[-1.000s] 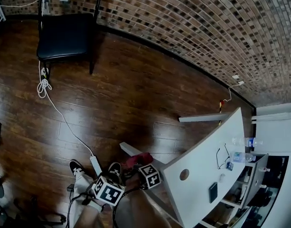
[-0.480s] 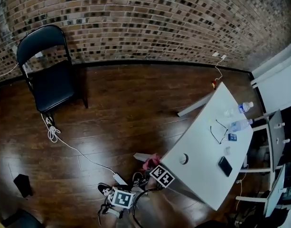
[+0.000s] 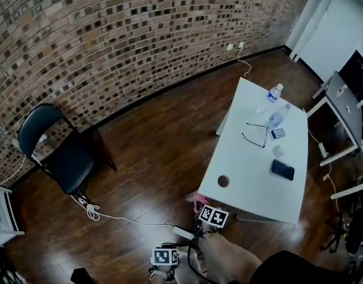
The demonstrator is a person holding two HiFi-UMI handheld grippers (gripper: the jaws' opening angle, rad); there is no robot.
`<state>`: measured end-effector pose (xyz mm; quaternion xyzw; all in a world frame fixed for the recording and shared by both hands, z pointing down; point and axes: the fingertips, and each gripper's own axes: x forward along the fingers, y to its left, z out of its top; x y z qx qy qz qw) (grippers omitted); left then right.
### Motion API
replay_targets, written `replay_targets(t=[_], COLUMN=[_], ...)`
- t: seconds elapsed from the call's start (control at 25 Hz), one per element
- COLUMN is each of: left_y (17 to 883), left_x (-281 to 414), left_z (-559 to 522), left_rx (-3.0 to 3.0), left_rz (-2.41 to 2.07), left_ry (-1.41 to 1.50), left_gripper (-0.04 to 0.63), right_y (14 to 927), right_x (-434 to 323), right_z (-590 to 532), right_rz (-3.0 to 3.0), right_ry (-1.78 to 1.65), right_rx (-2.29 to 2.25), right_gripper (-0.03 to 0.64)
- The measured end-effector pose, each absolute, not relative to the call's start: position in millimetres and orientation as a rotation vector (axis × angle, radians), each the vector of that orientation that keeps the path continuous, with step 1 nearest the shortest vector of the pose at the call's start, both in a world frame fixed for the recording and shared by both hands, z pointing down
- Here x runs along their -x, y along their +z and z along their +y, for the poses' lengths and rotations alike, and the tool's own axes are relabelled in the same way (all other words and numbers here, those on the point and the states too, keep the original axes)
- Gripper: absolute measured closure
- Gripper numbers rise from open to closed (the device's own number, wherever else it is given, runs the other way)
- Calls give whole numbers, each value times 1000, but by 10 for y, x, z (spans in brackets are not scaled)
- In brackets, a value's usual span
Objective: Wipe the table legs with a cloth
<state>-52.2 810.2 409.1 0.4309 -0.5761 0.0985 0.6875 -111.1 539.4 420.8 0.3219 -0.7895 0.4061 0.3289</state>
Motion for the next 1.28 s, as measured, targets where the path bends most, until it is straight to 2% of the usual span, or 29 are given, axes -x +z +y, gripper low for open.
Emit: replay_targets(t=[0.44,0.6,0.8,1.28], left_y=[3734,3521,3368,3247], left_x=[282,84,-80,-10], left_z=[8076,7641,7689,7478], left_rx=[-903,-928,-878,-810], left_rz=[-1306,-1337,-1339,-1436], left_ry=[345,296,259,117], left_gripper=[594,594,594,594], right_y=[3933,3921,3937,4000], right_x=[556,402,256,-383], right_z=[5192,5118,5089,4851], right_rz=[-2030,-2006,-1969,-1955], right_ry=[906,969,1012,1025], right_rx=[-660,-685,-699,-734], right_gripper=[546,546,546,546])
